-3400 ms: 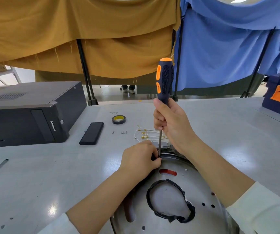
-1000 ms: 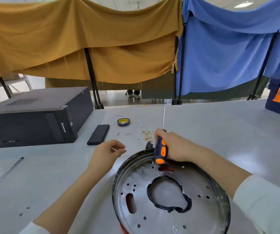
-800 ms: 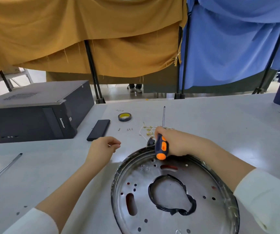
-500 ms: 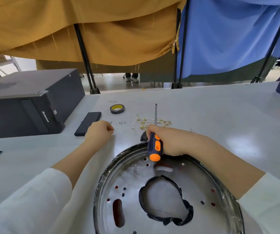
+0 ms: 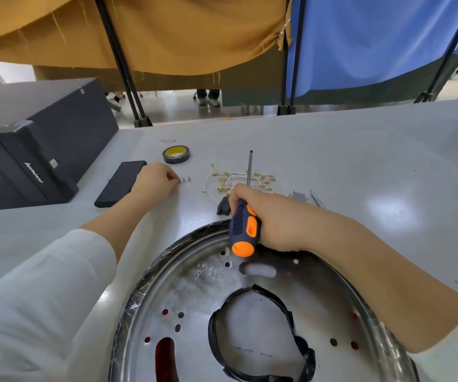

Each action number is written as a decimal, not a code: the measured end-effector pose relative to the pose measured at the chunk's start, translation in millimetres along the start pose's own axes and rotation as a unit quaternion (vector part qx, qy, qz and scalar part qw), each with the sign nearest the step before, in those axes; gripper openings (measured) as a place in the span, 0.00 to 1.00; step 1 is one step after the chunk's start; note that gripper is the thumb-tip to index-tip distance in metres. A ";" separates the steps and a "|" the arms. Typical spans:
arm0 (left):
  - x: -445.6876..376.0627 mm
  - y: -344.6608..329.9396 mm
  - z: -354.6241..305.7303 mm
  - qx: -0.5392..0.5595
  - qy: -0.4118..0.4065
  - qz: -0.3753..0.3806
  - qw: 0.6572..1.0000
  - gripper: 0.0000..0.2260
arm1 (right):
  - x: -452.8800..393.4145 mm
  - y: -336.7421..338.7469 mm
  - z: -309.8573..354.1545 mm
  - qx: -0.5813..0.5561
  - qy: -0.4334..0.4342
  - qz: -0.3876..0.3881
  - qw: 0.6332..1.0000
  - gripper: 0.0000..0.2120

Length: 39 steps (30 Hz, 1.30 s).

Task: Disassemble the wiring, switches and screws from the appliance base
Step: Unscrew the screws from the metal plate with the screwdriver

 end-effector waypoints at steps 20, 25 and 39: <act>98.1 13.4 -88.8 0.304 -0.037 0.129 0.943 0.07 | 35.6 85.3 -12.4 -0.532 0.029 0.010 0.846 0.27; 130.7 8.2 -118.4 0.221 -0.097 0.211 0.947 0.10 | 40.7 62.7 -86.5 -0.435 -0.188 -0.048 0.880 0.13; 144.3 12.2 -125.0 0.162 -0.134 0.175 0.962 0.08 | 54.4 43.4 -192.3 0.056 -0.340 -0.204 0.916 0.18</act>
Point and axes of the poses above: each hand's wrist, its own x-axis away from the middle knuckle, its own y-axis out of the back of the hand, z = x × y, the point moved 9 cm from there along -x, towards the middle knuckle, and after that the axes turned 14 degrees about -y, right-handed, at the moved point
